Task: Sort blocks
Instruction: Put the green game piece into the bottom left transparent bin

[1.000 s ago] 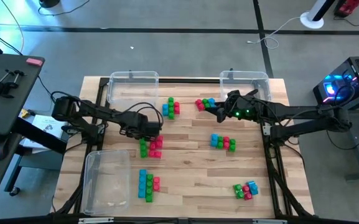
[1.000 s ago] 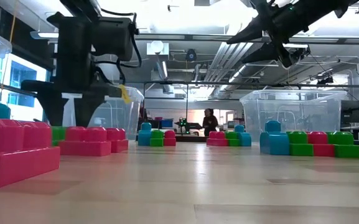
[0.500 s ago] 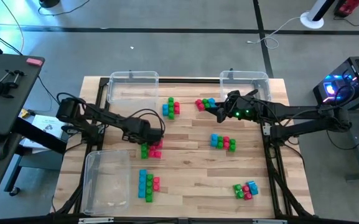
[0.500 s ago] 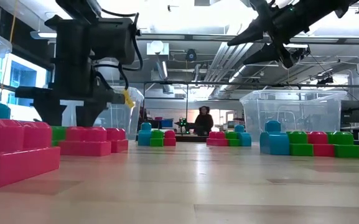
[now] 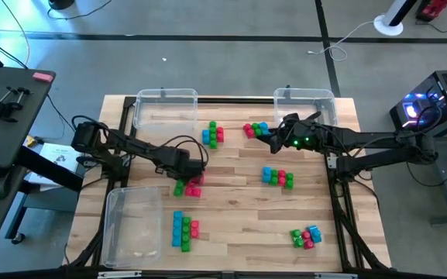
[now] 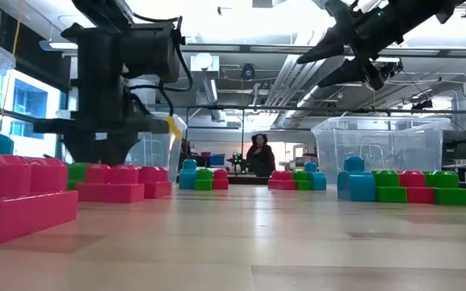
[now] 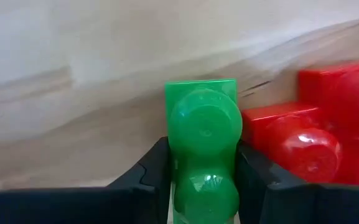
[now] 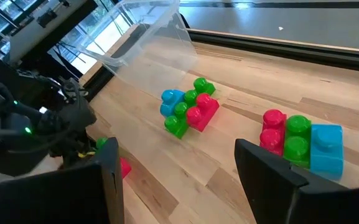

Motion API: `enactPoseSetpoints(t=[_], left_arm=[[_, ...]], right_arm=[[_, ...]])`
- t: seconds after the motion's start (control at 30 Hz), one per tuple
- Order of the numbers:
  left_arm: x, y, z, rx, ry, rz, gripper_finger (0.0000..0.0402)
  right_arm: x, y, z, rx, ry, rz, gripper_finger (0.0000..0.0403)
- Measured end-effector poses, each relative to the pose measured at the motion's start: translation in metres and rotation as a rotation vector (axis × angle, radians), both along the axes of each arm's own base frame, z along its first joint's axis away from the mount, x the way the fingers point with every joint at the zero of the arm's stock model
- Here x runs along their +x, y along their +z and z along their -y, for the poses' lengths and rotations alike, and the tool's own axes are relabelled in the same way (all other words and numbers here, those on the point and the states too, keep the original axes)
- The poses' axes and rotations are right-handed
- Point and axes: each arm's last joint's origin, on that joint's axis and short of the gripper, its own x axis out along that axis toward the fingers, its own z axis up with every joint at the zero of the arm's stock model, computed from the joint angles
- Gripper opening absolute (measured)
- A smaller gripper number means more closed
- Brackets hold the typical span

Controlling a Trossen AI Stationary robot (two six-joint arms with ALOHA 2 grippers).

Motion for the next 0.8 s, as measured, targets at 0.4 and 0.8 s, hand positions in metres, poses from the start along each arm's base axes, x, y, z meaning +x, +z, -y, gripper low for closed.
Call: enactPoseSetpoints(t=[0.4, 0.8], left_arm=[[-0.045, 0.131, -0.023, 0.066, -0.205, 0.418, 0.0095], [-0.122, 0.19, 0.072, -0.55, -0.251, 0.481, 0.0095]], right_arm=[[-0.001, 0.0, 0.0, 0.019, -0.031, 0.007, 0.0194], [-0.002, -0.001, 0.001, -0.011, -0.053, -0.018, 0.0194]])
